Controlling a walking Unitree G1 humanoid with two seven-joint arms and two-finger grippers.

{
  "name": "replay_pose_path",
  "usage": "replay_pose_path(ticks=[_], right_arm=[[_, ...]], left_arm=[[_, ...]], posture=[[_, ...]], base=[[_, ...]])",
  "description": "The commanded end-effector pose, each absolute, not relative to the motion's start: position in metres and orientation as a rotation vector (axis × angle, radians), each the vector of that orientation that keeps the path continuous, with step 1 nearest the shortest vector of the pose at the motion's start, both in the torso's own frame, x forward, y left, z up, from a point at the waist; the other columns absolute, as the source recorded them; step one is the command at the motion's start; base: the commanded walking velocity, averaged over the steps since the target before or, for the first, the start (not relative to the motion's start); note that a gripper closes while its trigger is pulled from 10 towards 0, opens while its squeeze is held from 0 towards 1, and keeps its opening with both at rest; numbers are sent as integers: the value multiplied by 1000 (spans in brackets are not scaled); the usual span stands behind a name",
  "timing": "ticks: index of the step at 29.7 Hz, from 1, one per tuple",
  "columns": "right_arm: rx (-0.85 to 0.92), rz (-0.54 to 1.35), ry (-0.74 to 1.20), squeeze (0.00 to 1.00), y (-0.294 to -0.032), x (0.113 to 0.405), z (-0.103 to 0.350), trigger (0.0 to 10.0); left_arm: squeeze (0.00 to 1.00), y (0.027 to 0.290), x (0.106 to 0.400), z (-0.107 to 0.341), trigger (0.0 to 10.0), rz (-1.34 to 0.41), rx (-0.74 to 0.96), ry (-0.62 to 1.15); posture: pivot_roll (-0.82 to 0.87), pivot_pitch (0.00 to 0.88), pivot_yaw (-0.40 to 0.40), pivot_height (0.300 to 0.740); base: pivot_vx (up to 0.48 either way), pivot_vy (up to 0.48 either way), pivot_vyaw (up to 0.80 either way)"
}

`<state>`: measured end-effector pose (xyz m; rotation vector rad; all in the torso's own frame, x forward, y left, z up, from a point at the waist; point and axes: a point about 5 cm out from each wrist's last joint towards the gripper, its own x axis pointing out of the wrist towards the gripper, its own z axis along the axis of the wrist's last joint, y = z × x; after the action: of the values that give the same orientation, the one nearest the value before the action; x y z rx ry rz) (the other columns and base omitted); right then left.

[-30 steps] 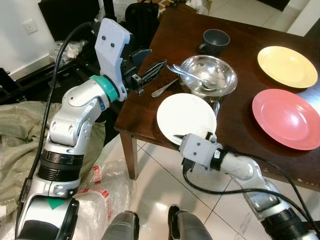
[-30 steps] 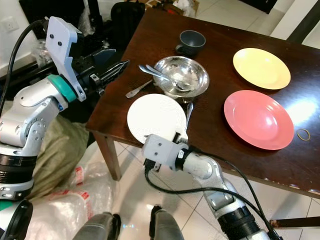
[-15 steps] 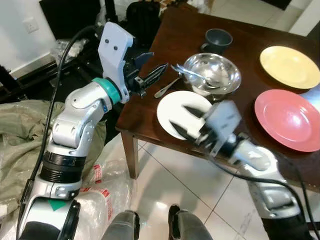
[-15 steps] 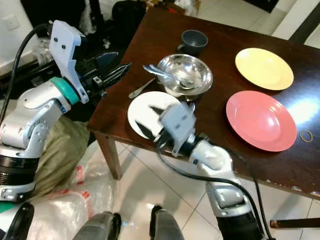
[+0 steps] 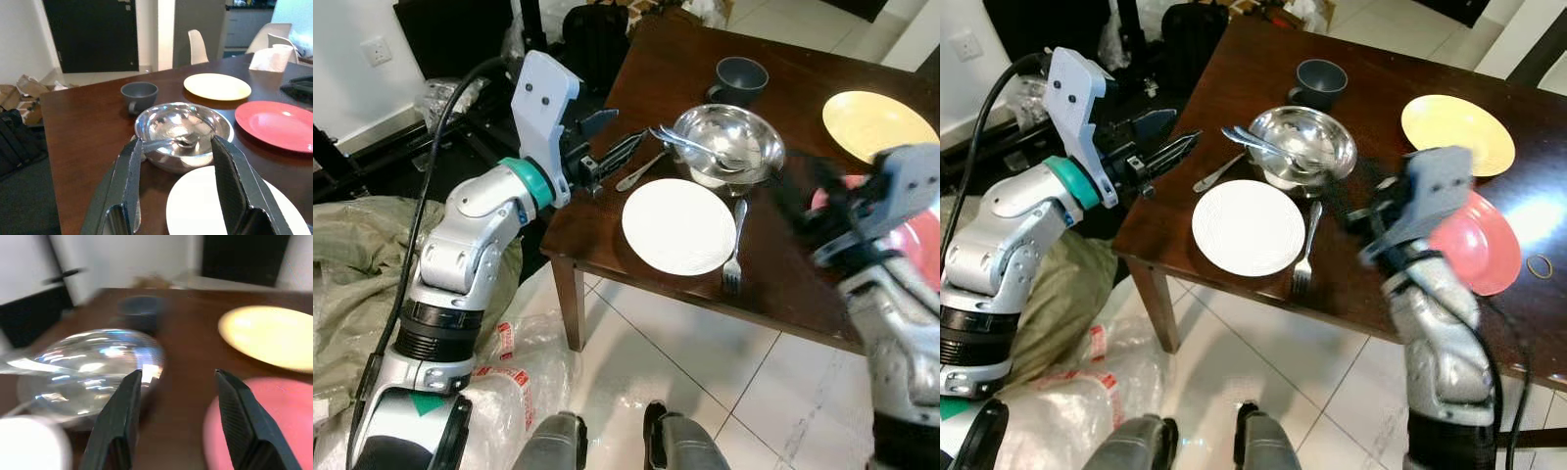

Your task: Setting the table

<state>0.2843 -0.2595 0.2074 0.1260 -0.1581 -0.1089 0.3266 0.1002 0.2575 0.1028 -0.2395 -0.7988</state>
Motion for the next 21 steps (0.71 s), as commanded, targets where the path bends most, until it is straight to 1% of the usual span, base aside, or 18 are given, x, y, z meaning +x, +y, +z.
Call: replay_pose_path(ticks=[1,2,3,4,6,7,8,12,15,17,21], right_arm=[[227,-167,-98,0,-269,283,196,10000],[227,-167,-98,0,-269,283,196,10000],[314,-106,-60,0,-265,284,188,10000],[314,-106,-60,0,-265,284,188,10000],[397,34,31,0,-249,285,170,10000],[397,34,31,0,-249,285,170,10000],[429,70,68,0,-242,286,161,10000],[489,102,111,0,-233,291,149,10000],[498,117,138,0,-230,293,143,10000],[521,157,175,0,-222,296,136,10000],[523,175,182,0,-219,297,135,10000]], left_arm=[[0,98,326,254,10000,-809,113,-229],[0,98,326,254,10000,-809,113,-229],[0,98,326,253,10000,-809,114,-227],[0,98,326,253,10000,-809,114,-227],[0,98,326,253,10000,-809,114,-226],[0,98,326,253,10000,-809,114,-226],[0,98,326,253,10000,-809,114,-226],[0,98,326,253,10000,-808,114,-226],[0,98,326,252,10000,-807,115,-225],[0,99,325,252,10000,-805,115,-222],[0,99,325,252,10000,-805,115,-220]], posture=[[91,92,42,740],[91,92,42,740],[91,94,43,740],[91,94,43,740],[91,98,44,740],[91,98,44,740],[92,98,43,740],[96,101,41,740],[96,101,41,740],[101,111,38,740],[101,111,38,740]], base=[[0,0,0],[0,0,0],[0,0,0],[0,0,0],[0,0,0],[0,0,0],[0,0,0],[0,0,0],[0,0,0],[0,0,0],[0,0,0]])
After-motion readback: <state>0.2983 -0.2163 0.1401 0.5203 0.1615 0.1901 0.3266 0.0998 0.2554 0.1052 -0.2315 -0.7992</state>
